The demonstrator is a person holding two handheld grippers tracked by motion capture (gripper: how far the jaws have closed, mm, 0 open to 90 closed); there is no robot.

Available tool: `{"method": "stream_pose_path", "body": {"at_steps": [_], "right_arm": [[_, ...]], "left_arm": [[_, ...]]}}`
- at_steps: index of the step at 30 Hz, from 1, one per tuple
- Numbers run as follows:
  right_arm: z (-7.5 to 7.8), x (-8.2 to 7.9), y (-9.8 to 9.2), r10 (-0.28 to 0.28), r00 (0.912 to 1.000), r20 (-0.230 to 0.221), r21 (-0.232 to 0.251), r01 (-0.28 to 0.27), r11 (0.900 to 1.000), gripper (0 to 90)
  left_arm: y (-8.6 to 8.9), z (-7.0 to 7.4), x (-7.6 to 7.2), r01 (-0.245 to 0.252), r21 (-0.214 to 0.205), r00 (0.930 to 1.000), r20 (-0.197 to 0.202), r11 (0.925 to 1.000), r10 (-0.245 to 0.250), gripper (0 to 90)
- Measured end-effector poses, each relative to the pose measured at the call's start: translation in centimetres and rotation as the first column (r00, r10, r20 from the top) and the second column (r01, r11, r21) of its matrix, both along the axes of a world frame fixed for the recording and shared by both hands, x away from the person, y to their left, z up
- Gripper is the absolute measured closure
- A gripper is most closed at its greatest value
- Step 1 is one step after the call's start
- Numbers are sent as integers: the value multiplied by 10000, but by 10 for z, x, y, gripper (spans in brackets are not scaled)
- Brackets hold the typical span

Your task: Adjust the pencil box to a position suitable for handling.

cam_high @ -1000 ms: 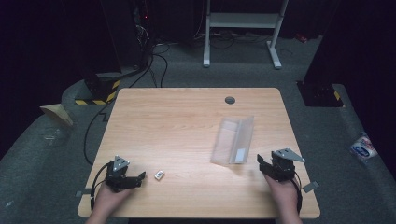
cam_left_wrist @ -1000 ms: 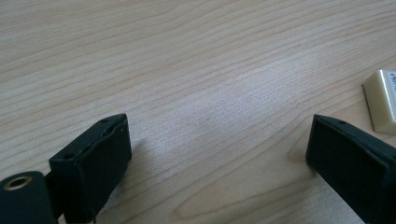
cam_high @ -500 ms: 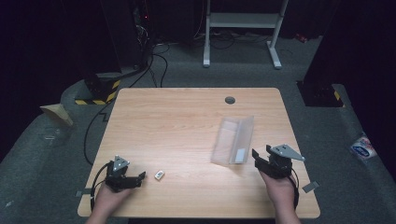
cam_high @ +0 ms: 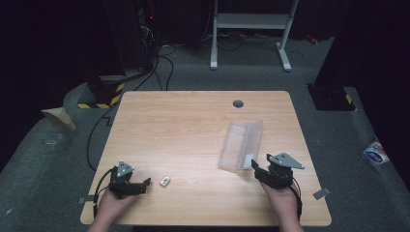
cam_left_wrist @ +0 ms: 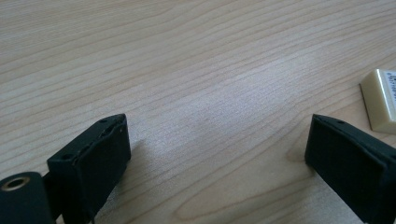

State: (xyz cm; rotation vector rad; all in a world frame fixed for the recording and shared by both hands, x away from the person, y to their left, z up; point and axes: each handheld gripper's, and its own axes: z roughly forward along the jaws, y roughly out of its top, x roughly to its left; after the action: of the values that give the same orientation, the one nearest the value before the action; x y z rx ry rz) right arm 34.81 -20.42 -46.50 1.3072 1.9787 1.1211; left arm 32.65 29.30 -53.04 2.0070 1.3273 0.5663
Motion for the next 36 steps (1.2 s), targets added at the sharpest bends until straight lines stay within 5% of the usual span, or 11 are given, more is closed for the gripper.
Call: {"method": "stream_pose_path", "body": {"at_steps": [36], "right_arm": [[-30,2,12,299,9964,-790,-561,-344,9978,362]], "left_arm": [[0,0,1,54,14,10000,2,10000,-54,69]]}}
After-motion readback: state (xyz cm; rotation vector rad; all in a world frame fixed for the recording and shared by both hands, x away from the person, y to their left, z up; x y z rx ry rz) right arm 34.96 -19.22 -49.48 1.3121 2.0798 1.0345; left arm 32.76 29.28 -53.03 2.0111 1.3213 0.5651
